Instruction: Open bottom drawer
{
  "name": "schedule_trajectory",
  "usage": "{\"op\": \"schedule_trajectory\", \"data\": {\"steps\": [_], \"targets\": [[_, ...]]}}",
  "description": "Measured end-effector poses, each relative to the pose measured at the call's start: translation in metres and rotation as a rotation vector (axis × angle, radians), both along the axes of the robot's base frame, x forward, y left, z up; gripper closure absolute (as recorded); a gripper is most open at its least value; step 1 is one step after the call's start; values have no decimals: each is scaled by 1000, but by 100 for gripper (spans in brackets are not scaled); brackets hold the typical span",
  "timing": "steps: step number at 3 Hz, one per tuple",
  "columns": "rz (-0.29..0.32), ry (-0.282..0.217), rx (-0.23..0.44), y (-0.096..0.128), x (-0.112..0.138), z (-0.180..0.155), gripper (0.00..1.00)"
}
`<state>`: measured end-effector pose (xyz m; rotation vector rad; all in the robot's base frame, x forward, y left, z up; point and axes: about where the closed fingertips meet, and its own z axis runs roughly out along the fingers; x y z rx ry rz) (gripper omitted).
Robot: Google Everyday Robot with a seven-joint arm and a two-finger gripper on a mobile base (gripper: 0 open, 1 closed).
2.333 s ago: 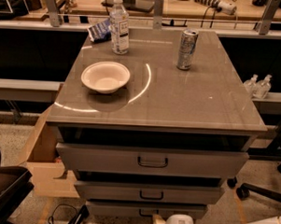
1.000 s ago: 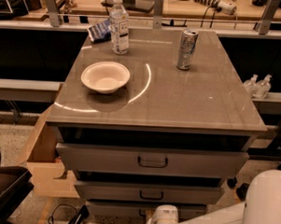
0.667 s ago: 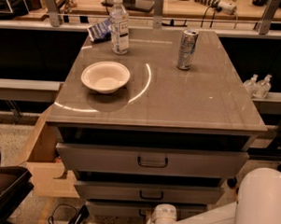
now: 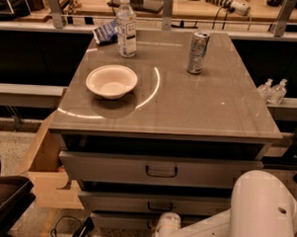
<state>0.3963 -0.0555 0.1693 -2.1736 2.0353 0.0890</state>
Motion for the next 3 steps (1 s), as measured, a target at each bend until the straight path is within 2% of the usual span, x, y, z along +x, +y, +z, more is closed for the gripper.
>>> {"op": "schedule_trajectory", "data": {"steps": [1,2,3], "targets": [[1,13,1,-2,5,-8,0],[-6,22,10,-10,11,-18,17],[-6,24,10,-10,10,-19,41]]}}
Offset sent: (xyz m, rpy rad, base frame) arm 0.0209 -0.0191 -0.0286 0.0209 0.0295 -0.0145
